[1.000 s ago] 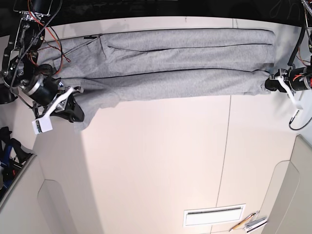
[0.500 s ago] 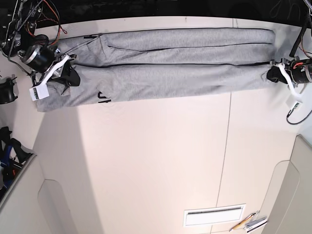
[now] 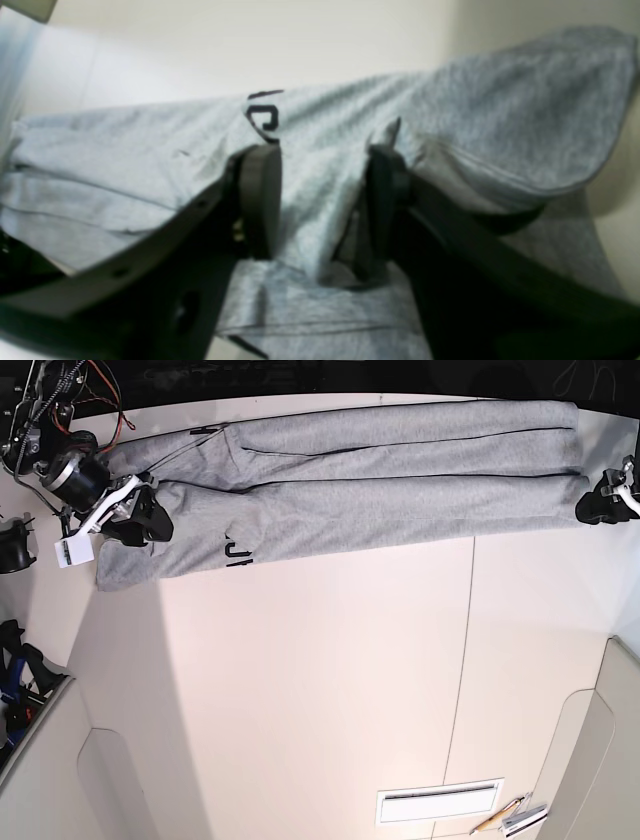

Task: Fold the T-shirt properly
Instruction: 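Release the left gripper and pull the strip straight with the right gripper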

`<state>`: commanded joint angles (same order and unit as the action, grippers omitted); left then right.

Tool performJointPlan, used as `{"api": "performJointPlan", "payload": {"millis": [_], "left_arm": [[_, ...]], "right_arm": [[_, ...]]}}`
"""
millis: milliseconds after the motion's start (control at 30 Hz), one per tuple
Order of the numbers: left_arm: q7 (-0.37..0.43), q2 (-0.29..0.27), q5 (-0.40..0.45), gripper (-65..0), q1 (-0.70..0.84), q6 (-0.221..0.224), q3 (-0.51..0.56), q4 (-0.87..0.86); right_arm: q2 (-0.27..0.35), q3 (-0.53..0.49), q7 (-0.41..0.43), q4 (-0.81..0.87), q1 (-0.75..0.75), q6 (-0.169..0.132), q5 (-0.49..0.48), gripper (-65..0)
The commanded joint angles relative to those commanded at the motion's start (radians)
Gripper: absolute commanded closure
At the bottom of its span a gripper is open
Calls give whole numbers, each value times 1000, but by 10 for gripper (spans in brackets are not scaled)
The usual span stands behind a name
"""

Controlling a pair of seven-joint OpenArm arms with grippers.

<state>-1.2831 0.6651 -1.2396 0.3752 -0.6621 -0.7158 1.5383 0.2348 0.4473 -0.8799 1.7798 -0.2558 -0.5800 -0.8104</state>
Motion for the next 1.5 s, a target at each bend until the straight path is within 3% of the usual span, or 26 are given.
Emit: {"api": "performJointPlan", "payload": {"millis": [133,333,700,833,1000,1100,1200,1233,1267,1333,1367,1500], "left_arm": [[75,-63,3,-480,98,0,-70,0],[185,-152,151,-480,112,0,-70,-12],[224,-153,148,-479,44,-9,-68,-226],[129,-153,68,-479,56,-36,-68,-226],[107,-153,36,-479,77,-36,-39,-225],[126,-153,57,-479,76,-36,37,-225],[200,-153,97,-476,76,-36,96,-225],[207,-153,104,-458,76,-36,103,-225],[206,-152,105,-398,76,-36,102,-225],[202,-152,99,-217,76,-36,96,-225],[199,-151,92,-161,76,-36,94,-225],[180,-152,80,0,76,-36,95,-224]], "right_arm": [[-3,10,-2,15,0,-4,-29,-274],[-5,9,-15,19,0,-5,-39,-274],[-5,9,-20,19,0,-8,-46,-274],[-5,9,-20,19,0,-8,-43,-273],[-5,9,-18,19,0,-8,-43,-274],[-5,9,-18,19,0,-8,-43,-273],[-5,9,-19,19,0,-8,-43,-274],[-5,9,-19,19,0,-8,-42,-274],[-5,9,-19,19,0,-8,-42,-274],[-5,9,-19,19,0,-8,-43,-274],[-5,9,-18,19,0,-8,-43,-274],[-5,9,-18,19,6,-8,-42,-274]]}}
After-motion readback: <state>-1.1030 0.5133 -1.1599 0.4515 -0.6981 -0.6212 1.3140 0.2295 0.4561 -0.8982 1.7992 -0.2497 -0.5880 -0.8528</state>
